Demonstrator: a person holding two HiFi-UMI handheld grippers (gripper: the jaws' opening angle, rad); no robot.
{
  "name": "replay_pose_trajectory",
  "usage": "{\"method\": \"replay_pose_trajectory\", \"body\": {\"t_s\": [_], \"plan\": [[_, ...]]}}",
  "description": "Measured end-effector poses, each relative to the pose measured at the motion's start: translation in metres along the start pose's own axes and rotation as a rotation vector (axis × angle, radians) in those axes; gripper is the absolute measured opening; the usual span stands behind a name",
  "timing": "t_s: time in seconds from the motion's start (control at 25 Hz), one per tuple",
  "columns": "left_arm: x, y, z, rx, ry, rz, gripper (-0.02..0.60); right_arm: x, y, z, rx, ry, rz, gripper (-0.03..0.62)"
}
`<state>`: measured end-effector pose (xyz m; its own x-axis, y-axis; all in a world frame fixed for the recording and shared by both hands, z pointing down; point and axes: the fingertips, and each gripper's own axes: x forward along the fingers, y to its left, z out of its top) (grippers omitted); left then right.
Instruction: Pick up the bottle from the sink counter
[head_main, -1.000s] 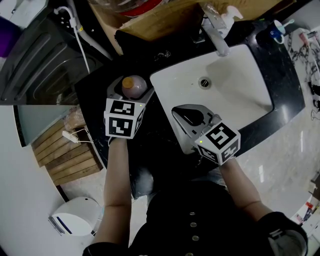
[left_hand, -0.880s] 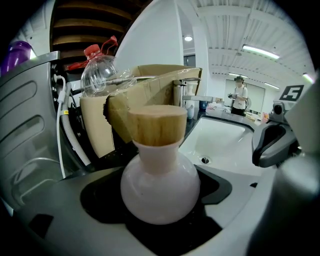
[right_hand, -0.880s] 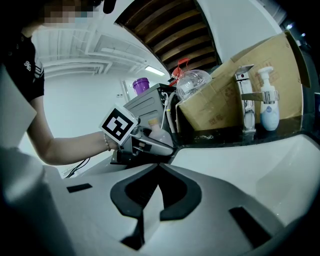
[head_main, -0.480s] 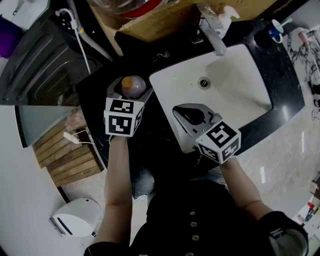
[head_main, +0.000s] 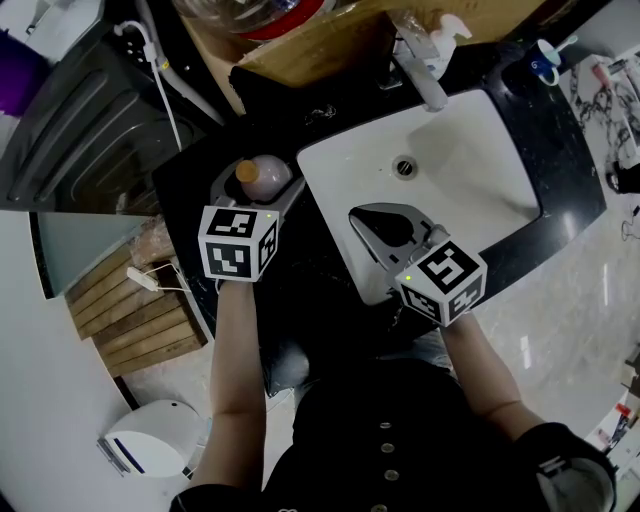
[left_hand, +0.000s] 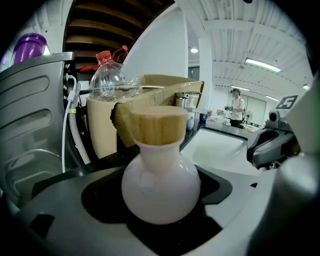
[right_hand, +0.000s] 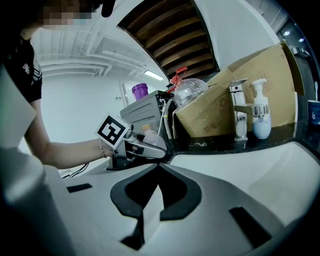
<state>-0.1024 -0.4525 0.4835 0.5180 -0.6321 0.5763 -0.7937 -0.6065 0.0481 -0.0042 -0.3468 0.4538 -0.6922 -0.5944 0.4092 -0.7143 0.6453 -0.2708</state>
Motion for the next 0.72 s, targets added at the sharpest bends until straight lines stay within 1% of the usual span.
{"method": "replay_pose_trajectory", "body": {"t_s": [0.16,0.32,0.72], "plan": [[-0.009,-0.004,0.004,-0.036,-0.036,-0.013,0.394,-0.002,0.002,0.001,-0.004,-0.001,0.002,0.003],[-0.023,-0.008,0.010,-0.045,-0.084,-0.002,0.394,-0.005,0.005,0.000,-0.012,-0.001,0.002,0.003],[-0.064,-0.029,0.027,-0.138,-0.183,-0.020,0.394,-0.013,0.012,0.006,-0.031,-0.019,0.011,0.003]]}}
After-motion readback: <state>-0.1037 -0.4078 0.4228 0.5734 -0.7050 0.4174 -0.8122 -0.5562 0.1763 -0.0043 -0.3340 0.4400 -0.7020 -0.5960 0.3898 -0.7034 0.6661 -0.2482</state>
